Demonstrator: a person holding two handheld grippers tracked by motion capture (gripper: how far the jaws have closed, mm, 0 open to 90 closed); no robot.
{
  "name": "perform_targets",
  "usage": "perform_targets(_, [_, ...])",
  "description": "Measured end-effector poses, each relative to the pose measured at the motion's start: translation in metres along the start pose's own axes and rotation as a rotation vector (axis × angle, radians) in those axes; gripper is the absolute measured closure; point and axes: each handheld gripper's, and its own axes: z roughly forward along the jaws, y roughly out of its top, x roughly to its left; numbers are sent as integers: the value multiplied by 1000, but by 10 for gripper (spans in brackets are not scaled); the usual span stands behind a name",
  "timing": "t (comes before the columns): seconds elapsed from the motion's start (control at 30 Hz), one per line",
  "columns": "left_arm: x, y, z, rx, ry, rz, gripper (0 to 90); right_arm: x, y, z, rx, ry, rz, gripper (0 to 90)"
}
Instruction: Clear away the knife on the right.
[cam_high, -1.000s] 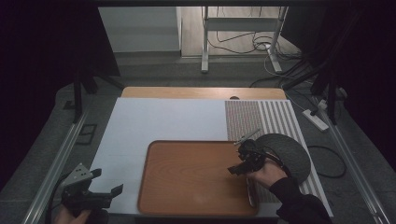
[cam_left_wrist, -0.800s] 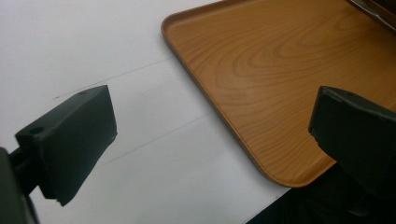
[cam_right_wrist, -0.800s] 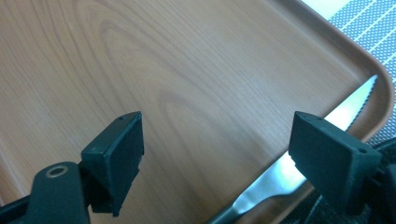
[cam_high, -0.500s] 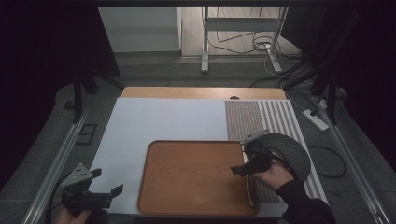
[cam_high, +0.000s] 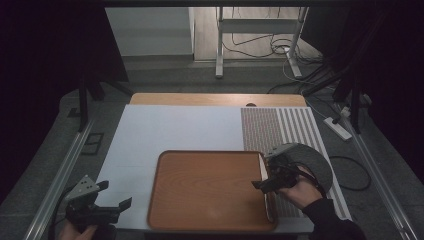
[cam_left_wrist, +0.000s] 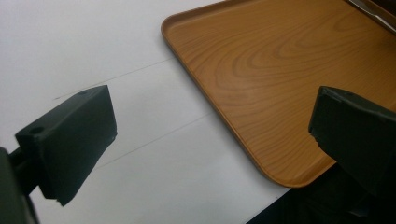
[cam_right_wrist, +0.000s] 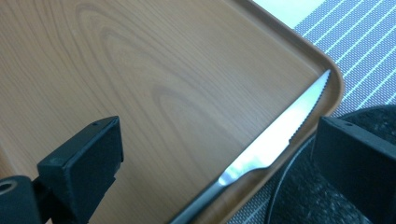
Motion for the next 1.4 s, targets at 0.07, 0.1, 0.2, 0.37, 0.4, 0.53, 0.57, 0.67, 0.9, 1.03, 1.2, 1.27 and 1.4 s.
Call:
perform_targets(0.07, [0,0,0,0,-1,1,12,0,-2,-2,-7,-5,5,15])
perform_targets(0.1, [0,0,0,0,-1,2,12,-1,-4,-3,-10,-9,6,11])
perform_targets(0.2, [0,0,0,0,-3,3,11,-1,-6,-6,-20,-16,9,0])
perform_targets(0.37, [0,0,0,0,-4,3,10,-1,-11,-11,-41,-26,21,0])
perform_targets(0.4, [0,0,0,0,-5,3,9,-1,-11,-11,-44,-29,23,0])
perform_targets(0.53, [0,0,0,0,-5,3,8,-2,-14,-14,-55,-31,33,0])
perform_targets(0.57, [0,0,0,0,-5,3,8,-3,-15,-15,-56,-31,38,0])
perform_targets(0.67, [0,0,0,-1,-6,2,8,-3,-18,-17,-63,-37,34,0])
perform_targets(0.9, [0,0,0,0,-7,6,10,-2,-25,-22,-72,-57,39,0])
perform_targets(1.03, [0,0,0,-2,-9,6,10,-2,-29,-26,-76,-66,51,0])
perform_targets(1.2, [0,0,-1,-4,-10,3,10,-3,-36,-33,-83,-73,76,0])
perform_targets(1.27, [0,-1,-1,-4,-11,3,10,-4,-39,-36,-84,-77,84,0])
perform_targets(1.4, [1,-1,-1,-6,-12,2,10,-4,-45,-42,-90,-92,95,0])
